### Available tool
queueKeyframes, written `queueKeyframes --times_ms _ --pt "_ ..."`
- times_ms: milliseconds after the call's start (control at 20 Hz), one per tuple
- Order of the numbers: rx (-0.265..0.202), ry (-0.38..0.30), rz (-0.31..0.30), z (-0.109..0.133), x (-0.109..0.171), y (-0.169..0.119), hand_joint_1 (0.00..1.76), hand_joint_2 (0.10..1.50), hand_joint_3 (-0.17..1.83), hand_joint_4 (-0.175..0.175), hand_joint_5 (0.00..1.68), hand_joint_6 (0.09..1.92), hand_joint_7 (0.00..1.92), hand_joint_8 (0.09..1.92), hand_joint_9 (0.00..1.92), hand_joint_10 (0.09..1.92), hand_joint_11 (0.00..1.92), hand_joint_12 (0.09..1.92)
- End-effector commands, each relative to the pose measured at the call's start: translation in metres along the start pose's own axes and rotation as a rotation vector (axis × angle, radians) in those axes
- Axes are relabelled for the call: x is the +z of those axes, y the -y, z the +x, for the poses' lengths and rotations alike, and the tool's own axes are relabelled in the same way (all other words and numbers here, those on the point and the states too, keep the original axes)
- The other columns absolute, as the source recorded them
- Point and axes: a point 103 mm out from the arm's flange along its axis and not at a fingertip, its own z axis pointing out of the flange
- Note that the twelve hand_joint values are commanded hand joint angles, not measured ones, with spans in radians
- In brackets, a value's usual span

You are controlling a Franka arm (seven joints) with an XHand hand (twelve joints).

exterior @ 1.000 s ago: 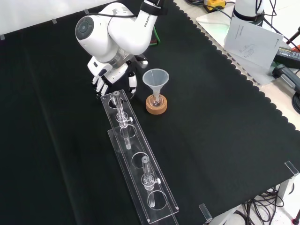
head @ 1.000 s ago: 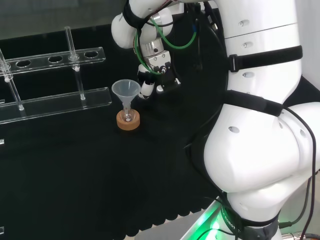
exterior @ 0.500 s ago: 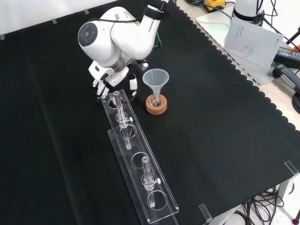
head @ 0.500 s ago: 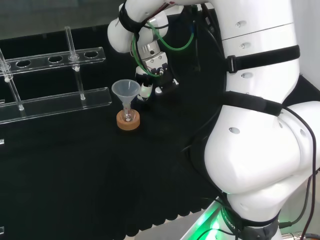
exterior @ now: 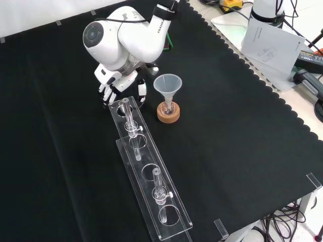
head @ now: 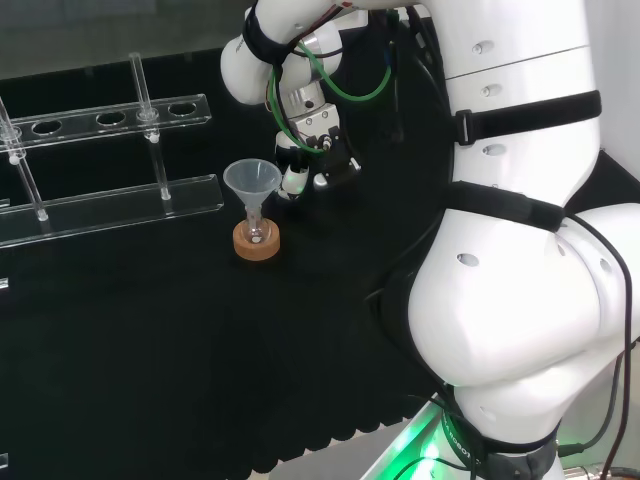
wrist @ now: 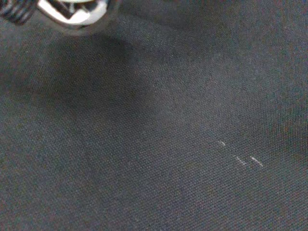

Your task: Pick up the weighing funnel.

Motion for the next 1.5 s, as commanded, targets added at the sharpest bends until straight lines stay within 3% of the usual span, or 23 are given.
queueKeyframes --times_ms 50,1100,1500 --pt "-0.003 0.004 0.005 0.0026 0.0005 -0.0014 0.87 0.66 0.55 -0.016 0.65 0.68 0.4 0.72 0.69 0.57 0.39 1.32" --pt "-0.009 0.008 0.006 0.0027 0.0014 -0.0046 0.88 0.65 0.57 -0.015 0.65 0.71 0.41 0.72 0.69 0.57 0.4 1.32" --pt "0.002 -0.003 0.009 0.0053 0.0045 -0.0061 0.88 0.65 0.57 0.0 0.75 0.75 0.41 0.72 0.69 0.57 0.4 1.32"
